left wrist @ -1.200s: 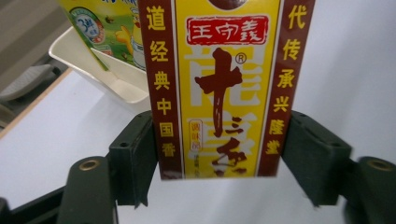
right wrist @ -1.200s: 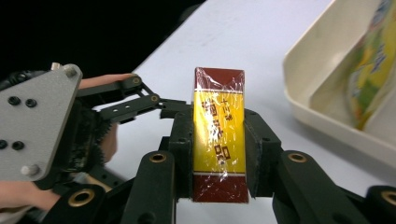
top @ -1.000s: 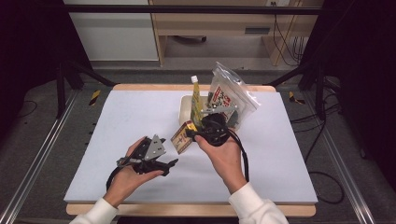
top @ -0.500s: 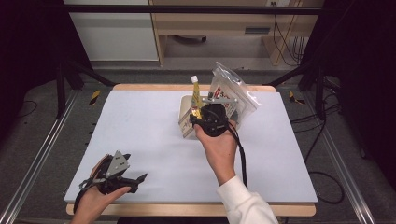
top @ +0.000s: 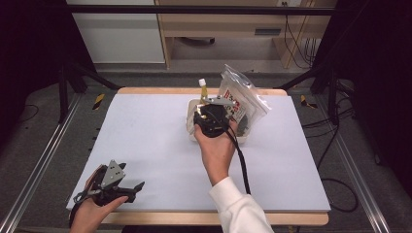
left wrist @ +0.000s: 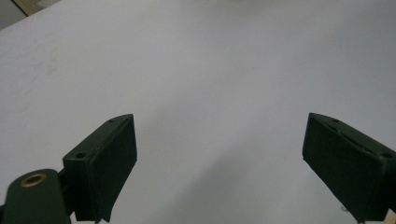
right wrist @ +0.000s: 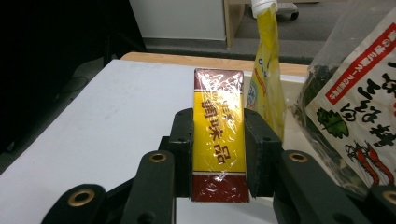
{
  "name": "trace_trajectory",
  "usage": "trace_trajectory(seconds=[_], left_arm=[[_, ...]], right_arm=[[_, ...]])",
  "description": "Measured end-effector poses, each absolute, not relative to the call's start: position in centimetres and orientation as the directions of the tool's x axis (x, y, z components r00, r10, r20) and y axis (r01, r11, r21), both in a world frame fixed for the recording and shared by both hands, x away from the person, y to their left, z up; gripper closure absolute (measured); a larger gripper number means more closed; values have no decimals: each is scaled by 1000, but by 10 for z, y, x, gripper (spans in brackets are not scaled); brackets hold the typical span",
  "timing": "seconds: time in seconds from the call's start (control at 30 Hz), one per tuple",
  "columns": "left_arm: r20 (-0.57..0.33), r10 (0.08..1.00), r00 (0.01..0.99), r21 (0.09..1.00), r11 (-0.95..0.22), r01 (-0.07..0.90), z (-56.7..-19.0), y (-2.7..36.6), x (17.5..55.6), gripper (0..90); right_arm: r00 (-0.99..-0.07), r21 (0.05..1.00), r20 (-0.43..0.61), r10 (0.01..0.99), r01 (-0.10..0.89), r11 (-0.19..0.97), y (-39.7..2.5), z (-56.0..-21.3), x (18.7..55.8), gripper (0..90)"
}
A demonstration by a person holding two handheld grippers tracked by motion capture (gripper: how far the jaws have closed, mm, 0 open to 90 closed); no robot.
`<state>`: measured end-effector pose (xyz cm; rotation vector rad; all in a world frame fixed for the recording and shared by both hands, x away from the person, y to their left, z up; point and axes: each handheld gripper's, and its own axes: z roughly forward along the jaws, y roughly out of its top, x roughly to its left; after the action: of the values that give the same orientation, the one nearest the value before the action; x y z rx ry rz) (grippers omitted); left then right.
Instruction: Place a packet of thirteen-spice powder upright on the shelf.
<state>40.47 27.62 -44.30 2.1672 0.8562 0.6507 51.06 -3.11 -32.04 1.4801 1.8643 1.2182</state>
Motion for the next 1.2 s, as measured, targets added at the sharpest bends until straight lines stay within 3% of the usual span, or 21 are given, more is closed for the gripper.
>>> trace_trajectory(seconds=[1.2], left_arm=[[185, 724, 665, 764, -531, 366, -442, 273, 401, 98]], right_arm=[[-174, 867, 107, 979, 499, -6, 1, -338, 537, 686]])
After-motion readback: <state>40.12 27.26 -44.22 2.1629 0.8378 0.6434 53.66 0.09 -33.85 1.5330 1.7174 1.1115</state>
